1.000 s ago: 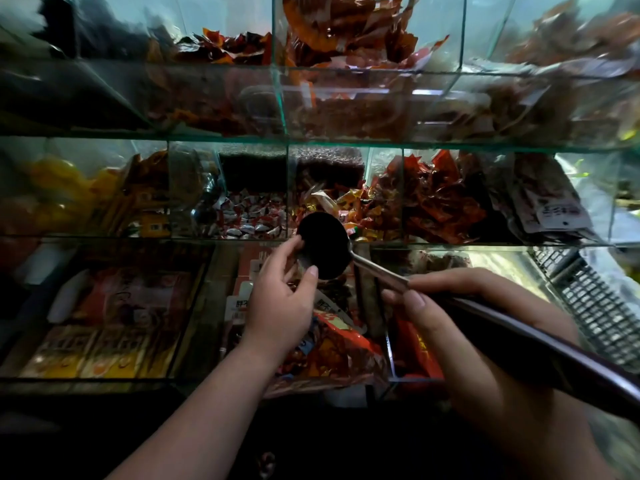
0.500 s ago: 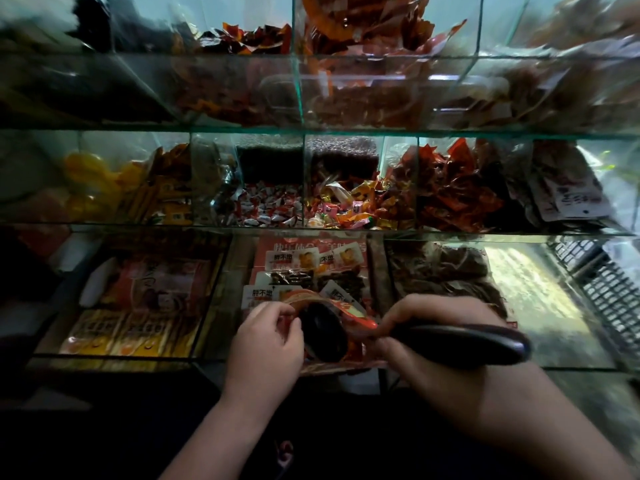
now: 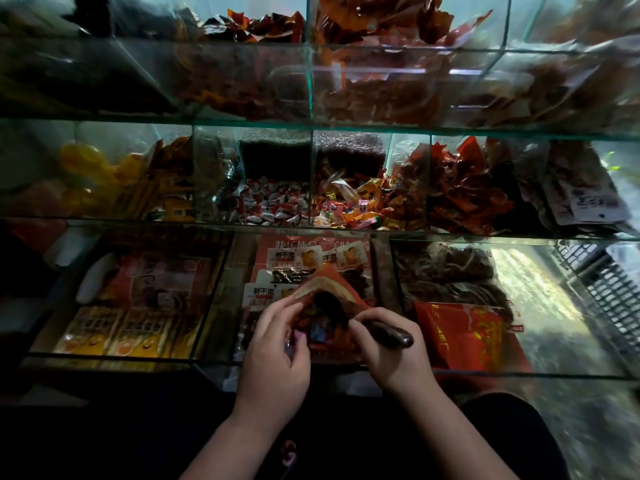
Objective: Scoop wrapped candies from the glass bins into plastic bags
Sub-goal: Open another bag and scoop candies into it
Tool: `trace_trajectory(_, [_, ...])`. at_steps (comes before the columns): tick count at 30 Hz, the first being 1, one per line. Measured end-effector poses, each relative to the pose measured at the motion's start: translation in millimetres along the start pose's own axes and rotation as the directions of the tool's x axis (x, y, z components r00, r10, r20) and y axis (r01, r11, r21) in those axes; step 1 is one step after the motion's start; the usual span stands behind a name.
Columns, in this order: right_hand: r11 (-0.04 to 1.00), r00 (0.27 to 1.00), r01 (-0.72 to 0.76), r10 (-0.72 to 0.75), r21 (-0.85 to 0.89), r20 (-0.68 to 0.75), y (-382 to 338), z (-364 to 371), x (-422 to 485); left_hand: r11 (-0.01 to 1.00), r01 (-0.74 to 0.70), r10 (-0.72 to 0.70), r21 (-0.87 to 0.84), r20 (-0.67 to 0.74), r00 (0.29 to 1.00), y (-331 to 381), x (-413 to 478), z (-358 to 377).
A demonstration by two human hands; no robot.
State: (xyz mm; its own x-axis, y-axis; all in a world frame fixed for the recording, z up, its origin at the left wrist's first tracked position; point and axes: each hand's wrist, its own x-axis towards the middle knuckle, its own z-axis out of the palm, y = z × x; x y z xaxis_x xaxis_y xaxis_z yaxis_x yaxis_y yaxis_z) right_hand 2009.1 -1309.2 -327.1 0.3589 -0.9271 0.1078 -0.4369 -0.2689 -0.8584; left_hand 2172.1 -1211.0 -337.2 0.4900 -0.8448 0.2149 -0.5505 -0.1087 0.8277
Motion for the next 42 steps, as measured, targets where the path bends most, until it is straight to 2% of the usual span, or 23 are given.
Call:
trace_trajectory(4, [0.991,0.994,-0.098,0.092,0.096,0.062,-9,-19,6,0.999,0.003,-0.002,-0.044,0.009,1.000,0,1,-1])
trace_trajectory(7, [0.992,0.988,-0.124,0.125,-0.008,0.095,-9,-29,10,0.998,0.016,-0.015,-0.060,0.021,1.000,4,2,-3])
trace_trajectory(12, [0.996,0.984,-0.038,0.053,-0.087,0.172,-7,2,-2,0.997,0.052,-0.052,-0.061,-0.002,0.999,4,1,1])
trace_trajectory(14, [0.995,0.990,-0.100,0.100,-0.007,0.094,-5,13,-7,0.994,0.074,-0.073,-0.085,0.007,0.997,3,0,2])
trace_trajectory(16, [0.962,0.971,-0.237,0.237,0.135,0.013,-2,8,-3,0.994,0.060,-0.058,-0.093,0.024,0.998,4,-1,2])
trace_trajectory(18, [0.871,0.919,-0.368,0.393,0.326,-0.014,-2,-6,2,0.998,0.032,-0.030,-0.058,0.022,0.999,7,0,-1])
trace_trajectory(20, [0.770,0.874,-0.440,0.485,0.462,0.026,-4,-17,4,0.999,0.039,-0.038,-0.027,0.017,0.999,7,1,-3])
trace_trajectory(23, [0.785,0.880,-0.449,0.472,0.427,0.057,-7,-11,0,0.998,0.059,-0.058,-0.031,0.014,0.998,6,2,-3])
trace_trajectory(25, [0.756,0.869,-0.468,0.488,0.458,0.083,-7,0,-5,0.997,0.068,-0.067,-0.040,0.028,0.997,8,2,-2])
trace_trajectory(29, [0.585,0.824,-0.480,0.556,0.654,0.107,-3,-4,-7,0.996,0.077,-0.075,-0.049,0.031,0.997,5,2,0])
trace_trajectory(33, [0.471,0.790,-0.478,0.599,0.741,0.130,3,-21,-8,0.994,0.107,-0.109,0.030,0.072,0.991,-2,4,4])
trace_trajectory(35, [0.442,0.782,-0.453,0.614,0.774,0.107,7,-28,-10,0.979,0.173,-0.186,0.104,0.127,0.974,-6,7,9])
trace_trajectory(38, [0.419,0.791,-0.411,0.605,0.810,0.089,3,-41,-13,0.931,0.274,-0.335,0.243,0.259,0.906,-11,13,22])
trace_trajectory(42, [0.506,0.837,-0.403,0.540,0.762,0.084,-15,-52,-17,0.919,0.282,-0.362,0.275,0.312,0.878,-16,16,39])
